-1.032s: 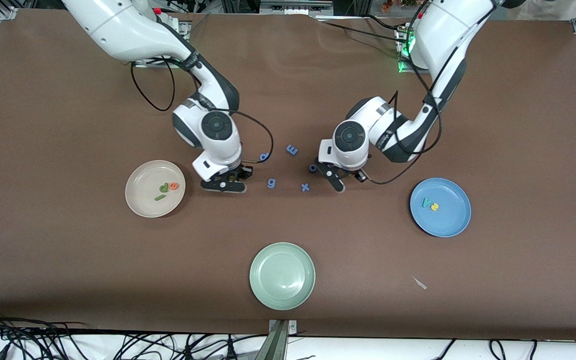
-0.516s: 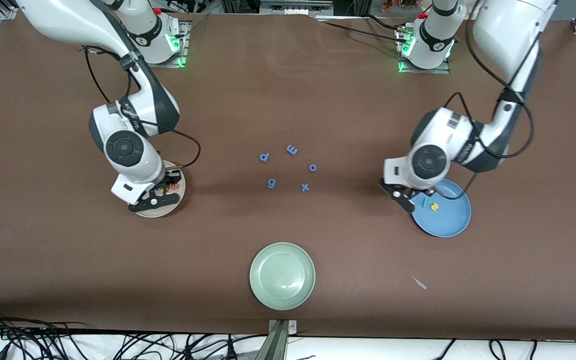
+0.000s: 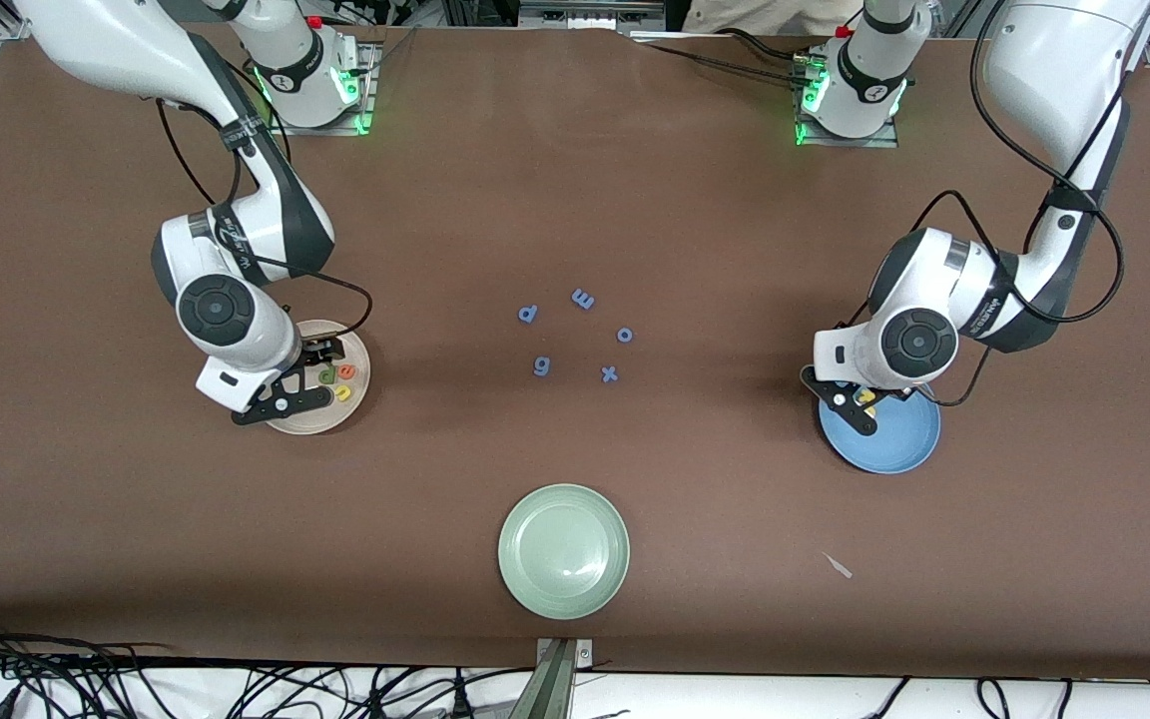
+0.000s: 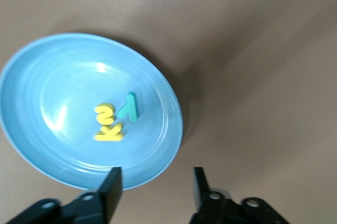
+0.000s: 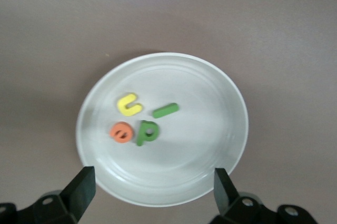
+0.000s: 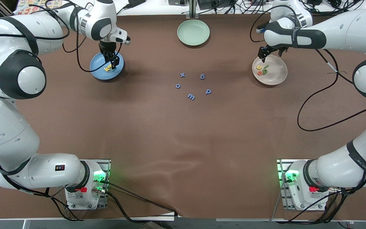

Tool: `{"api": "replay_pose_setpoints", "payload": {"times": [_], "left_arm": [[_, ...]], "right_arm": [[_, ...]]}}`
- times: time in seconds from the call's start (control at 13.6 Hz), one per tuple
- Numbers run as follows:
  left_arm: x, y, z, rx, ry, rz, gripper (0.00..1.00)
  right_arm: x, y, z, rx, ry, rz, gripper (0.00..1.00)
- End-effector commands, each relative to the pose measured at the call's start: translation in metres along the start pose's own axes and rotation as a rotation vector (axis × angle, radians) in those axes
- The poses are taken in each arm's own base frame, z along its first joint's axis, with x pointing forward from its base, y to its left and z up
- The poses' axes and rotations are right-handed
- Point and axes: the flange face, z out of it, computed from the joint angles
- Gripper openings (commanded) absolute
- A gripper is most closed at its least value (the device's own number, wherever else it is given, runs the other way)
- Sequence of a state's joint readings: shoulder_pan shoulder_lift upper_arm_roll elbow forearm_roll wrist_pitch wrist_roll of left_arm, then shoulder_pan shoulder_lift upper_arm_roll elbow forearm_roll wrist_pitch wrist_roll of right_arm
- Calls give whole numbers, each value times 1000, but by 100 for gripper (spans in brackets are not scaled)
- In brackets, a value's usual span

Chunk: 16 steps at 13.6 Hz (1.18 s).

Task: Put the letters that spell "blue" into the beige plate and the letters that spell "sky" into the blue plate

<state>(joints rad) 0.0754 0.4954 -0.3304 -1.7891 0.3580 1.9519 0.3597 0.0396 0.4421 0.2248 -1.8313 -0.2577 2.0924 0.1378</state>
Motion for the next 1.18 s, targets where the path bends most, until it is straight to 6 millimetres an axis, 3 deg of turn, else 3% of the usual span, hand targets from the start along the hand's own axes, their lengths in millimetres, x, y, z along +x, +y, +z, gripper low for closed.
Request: {"api": "replay_pose_setpoints", "payload": {"times": [0.0, 0.29, 0.52, 0.74, 0.96, 1.11], "left_arm": [[-9, -8, -47, 66, 30, 3, 100], [-25, -17, -145, 82, 95, -72, 100], [-43, -31, -204, 61, 128, -119, 100], [-63, -42, -250, 54, 178, -155, 100], [-81, -59, -273, -12, 270, -206, 100], [-96, -56, -287, -57, 310, -310, 100]], "right_arm": [[-14, 10, -56, 72, 28, 54, 99], [-35, 30, -166, 98, -35, 98, 100], [-68, 55, -217, 102, -30, 128, 100], [-96, 78, -250, 114, -3, 55, 100], [-103, 89, -258, 173, 0, 92, 100], [-104, 90, -265, 160, 9, 78, 100]]}}
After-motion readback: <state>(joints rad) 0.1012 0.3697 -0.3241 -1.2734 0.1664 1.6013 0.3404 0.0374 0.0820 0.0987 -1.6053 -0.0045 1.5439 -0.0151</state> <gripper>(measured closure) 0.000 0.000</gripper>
